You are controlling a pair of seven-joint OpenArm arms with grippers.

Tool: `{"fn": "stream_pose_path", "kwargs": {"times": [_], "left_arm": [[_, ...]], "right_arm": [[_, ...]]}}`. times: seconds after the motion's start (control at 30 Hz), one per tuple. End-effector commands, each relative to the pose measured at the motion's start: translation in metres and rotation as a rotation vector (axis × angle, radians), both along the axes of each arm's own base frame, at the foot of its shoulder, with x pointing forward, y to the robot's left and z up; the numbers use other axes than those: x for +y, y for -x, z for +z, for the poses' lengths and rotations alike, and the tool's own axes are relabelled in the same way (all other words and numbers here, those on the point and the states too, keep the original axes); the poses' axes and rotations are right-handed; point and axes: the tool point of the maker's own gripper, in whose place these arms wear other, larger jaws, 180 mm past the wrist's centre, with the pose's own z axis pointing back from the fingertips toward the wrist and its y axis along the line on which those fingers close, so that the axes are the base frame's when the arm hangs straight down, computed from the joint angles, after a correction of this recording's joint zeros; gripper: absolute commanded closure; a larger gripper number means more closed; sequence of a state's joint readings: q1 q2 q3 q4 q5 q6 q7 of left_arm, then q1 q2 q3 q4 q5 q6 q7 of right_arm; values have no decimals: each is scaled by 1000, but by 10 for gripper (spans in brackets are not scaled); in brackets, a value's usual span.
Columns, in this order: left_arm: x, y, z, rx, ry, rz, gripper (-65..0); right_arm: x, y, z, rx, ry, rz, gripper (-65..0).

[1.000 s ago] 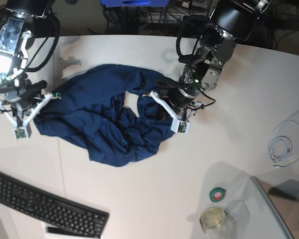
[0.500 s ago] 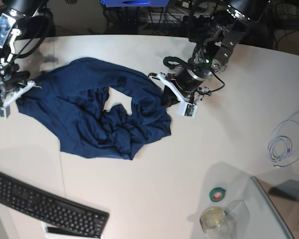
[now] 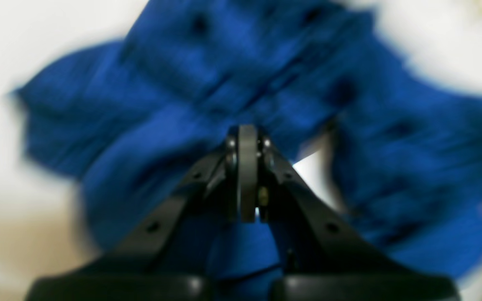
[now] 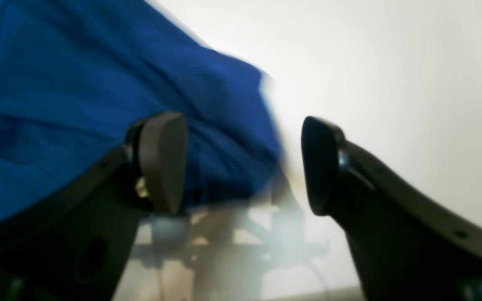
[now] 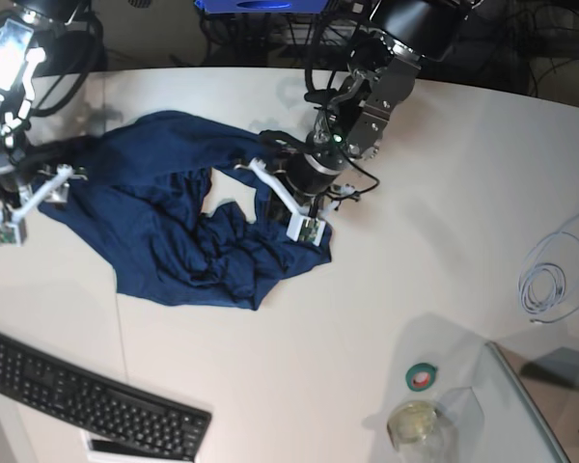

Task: Layout the t-shirt on the table in an organized manner, then fold the t-shirt properly
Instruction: 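Pull the t-shirt apart with both grippers, spreading it out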

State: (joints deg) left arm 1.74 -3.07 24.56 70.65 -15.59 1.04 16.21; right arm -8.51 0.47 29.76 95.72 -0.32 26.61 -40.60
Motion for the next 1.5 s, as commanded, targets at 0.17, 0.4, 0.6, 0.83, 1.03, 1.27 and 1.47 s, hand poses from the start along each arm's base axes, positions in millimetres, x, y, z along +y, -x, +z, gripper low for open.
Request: {"fn": "stream_pose_path", "kwargs": {"times": [0.17, 0.4, 0.6, 0.83, 1.03, 1.27, 1.47], "left_arm": [[30, 33, -30, 14, -181, -41, 0], [126, 46, -26, 27, -252, 180, 0], [176, 33, 5, -51, -296, 273, 0], [178, 1, 70, -178, -270, 318, 0], [66, -13, 87, -214, -120, 137, 0], [-39, 8, 21, -39, -83, -92, 0], [9, 15, -24, 19, -296, -91, 0]], "right_arm": [[39, -39, -26, 44, -73, 173, -153], [70, -8, -62, 147, -157, 185, -62], [133, 26, -83, 236, -187, 357, -62], [140, 19, -46, 126, -149, 378, -62], [80, -3, -13, 10, -72, 156, -62], [73, -2, -32, 64, -85, 141, -62], [79, 31, -60, 163, -113, 139, -62]]}}
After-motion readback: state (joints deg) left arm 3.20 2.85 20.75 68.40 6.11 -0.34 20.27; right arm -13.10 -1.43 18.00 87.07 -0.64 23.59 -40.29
